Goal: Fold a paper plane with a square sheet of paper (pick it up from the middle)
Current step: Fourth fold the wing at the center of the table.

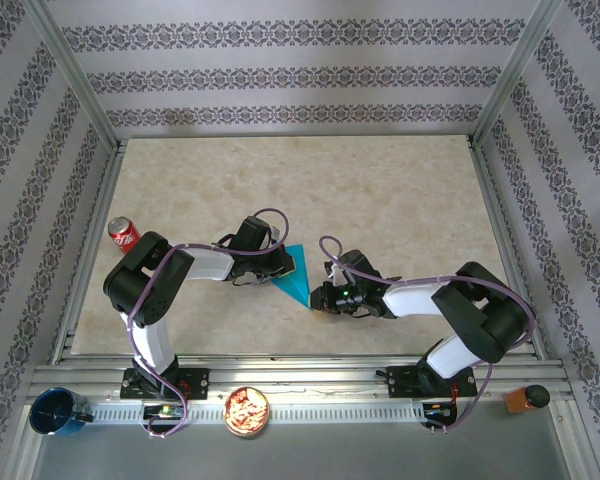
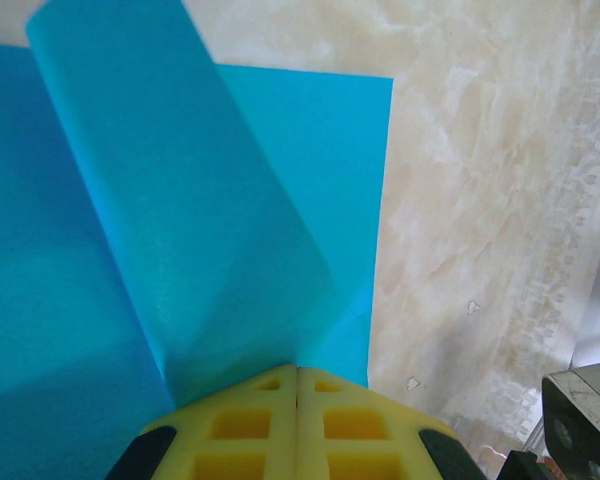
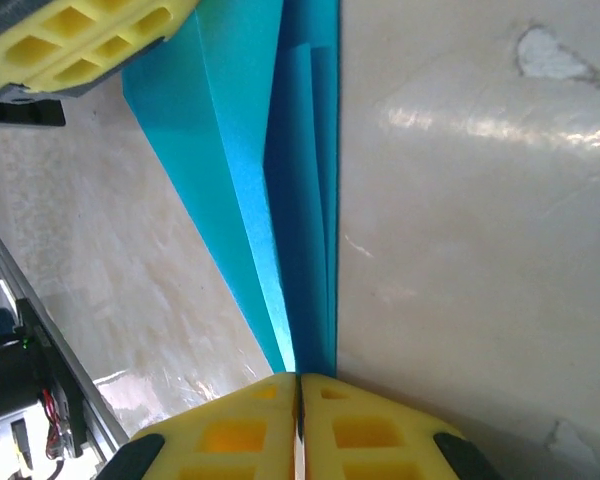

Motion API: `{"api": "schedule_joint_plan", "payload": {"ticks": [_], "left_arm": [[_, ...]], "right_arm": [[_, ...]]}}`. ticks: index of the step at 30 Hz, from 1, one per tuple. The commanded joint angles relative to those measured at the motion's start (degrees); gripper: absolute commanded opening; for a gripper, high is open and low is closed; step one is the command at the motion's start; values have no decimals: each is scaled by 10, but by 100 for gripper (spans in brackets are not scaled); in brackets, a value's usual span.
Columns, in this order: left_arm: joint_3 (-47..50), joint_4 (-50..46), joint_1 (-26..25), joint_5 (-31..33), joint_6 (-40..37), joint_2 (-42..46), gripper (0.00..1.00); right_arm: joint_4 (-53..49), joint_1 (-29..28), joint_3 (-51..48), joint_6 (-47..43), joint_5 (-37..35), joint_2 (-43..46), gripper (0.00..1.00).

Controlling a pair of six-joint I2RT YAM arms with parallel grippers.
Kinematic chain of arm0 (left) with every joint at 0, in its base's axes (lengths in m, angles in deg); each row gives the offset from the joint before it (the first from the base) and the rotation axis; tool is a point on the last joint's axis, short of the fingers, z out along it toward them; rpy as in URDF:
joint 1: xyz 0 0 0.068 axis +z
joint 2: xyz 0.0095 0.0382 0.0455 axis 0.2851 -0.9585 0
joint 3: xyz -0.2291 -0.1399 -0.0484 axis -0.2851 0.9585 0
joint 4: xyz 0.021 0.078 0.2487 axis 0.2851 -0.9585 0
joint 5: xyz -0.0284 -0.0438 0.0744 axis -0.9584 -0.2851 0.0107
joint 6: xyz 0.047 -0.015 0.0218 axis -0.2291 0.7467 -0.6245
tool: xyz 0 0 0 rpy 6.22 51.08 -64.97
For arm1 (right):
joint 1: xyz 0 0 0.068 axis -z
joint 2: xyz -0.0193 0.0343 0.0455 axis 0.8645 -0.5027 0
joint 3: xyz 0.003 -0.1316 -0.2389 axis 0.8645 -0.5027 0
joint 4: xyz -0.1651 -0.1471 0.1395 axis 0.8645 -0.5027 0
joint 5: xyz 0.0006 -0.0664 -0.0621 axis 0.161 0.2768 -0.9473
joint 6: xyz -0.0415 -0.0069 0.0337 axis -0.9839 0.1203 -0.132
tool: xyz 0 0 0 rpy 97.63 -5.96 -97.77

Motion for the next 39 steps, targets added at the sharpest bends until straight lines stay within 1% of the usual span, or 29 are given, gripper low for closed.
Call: {"api": "schedule_joint_plan", "payload": {"ticks": [1,2,7,10,14,16,20,24,28,39], "left_arm": [[12,-18,-8,18,-4,-18,0],[12,-18,-8,18,-4,-17,0],[12,-19,-8,18,-5,-17,0],[12,-19,-8,19,-5,-18,0],[12,-17,-8,18,-6,-19,0],[12,-16,-8,18,-5,-20,0],[12,-14,-8,17,-4,-21,0],[13,-15,-9,17,-4,-21,0],[13,-15,-8,17,-4,-20,0],[14,-15,-9,18,-4,-19,0]], "right_arm": [[-89,-8,-4,-11,1,20,16],[-94,-8,-2,-11,-4,31,19],[-121,2,20,-17,-24,97,21],[-129,8,46,-42,5,109,20],[-137,5,97,-60,38,73,13],[-134,-3,117,-60,36,44,10],[-134,-14,146,-57,27,-10,7],[-128,-16,154,-51,12,-41,6],[-128,-14,154,-52,13,-60,5],[-112,-13,115,-44,9,-77,5]]}}
